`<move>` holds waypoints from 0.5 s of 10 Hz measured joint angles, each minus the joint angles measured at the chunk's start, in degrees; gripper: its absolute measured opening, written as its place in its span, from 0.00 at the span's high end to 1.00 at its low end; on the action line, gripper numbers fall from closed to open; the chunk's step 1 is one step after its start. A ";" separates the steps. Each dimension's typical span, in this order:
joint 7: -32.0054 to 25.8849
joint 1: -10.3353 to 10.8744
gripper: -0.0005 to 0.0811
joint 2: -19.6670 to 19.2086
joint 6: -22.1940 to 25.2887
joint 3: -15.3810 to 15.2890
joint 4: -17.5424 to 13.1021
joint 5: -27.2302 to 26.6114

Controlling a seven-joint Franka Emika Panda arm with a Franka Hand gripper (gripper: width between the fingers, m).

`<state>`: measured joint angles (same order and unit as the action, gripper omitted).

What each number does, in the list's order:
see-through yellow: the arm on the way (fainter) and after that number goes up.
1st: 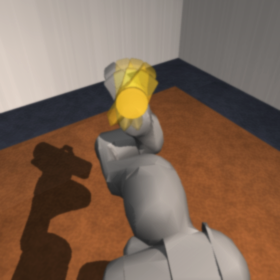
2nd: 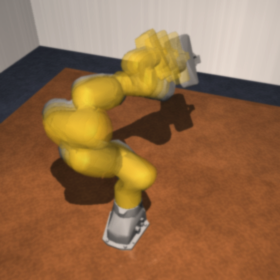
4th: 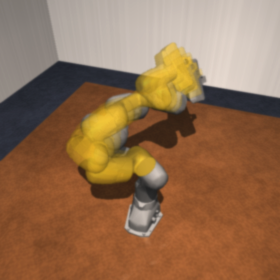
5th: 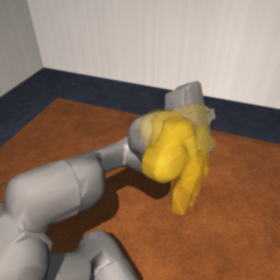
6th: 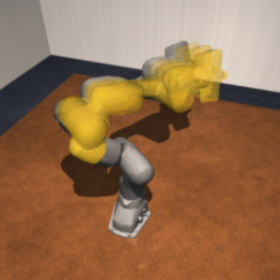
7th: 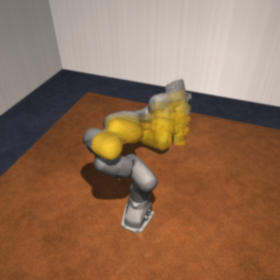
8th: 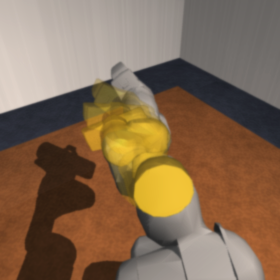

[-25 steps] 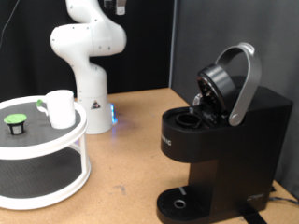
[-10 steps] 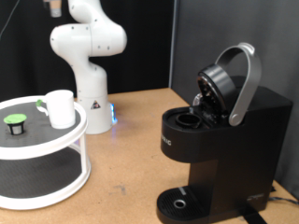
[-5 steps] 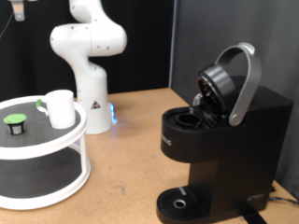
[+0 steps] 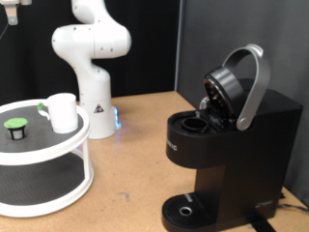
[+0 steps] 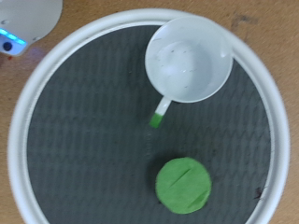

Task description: Make a cup of coffee with the keurig machine

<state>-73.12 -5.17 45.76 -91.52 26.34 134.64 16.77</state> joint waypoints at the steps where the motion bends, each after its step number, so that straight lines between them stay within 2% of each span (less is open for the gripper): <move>1: -4.20 0.59 0.01 0.35 -0.89 1.44 0.61 -0.77; 3: -10.11 1.41 0.01 0.57 -4.35 4.44 2.59 -0.87; 5: -13.70 1.99 0.01 0.01 -8.40 6.73 5.34 -0.15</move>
<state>-86.82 -3.18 45.77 -99.92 33.07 139.98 16.62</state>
